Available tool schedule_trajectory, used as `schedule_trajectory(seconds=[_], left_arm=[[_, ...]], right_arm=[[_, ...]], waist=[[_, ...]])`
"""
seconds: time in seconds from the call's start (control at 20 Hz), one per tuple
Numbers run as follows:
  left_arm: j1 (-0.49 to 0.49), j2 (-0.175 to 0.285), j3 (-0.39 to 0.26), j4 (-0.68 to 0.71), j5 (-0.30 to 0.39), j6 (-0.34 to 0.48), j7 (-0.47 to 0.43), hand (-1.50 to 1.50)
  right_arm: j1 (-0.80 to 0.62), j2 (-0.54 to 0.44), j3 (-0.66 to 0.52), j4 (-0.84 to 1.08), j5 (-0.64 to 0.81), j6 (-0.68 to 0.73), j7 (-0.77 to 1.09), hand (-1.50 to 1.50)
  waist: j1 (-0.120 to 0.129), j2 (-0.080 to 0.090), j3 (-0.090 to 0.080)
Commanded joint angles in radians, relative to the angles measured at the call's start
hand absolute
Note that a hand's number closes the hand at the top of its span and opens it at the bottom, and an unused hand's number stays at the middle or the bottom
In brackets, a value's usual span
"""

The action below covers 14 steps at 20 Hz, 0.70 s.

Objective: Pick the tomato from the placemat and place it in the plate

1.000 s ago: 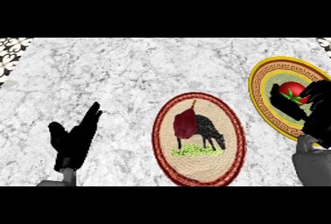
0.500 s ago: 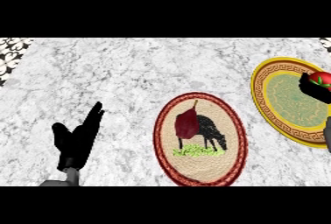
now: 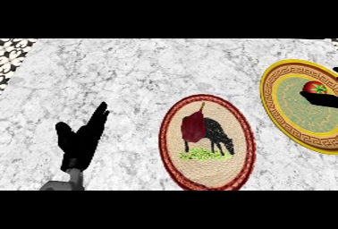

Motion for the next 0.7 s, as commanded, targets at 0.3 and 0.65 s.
schedule_trajectory(seconds=[0.3, 0.65], left_arm=[[-0.002, 0.013, 0.026, 0.053, 0.02, -0.029, 0.021, 0.0], [-0.034, 0.012, 0.05, 0.082, 0.004, -0.014, 0.047, 0.0]], right_arm=[[-0.093, 0.0, -0.245, 0.152, -0.254, 0.076, -0.435, -1.5], [-0.041, -0.027, -0.333, 0.198, -0.376, 0.217, -0.491, -1.5]], waist=[[-0.015, 0.004, -0.006], [-0.039, -0.006, -0.009]])
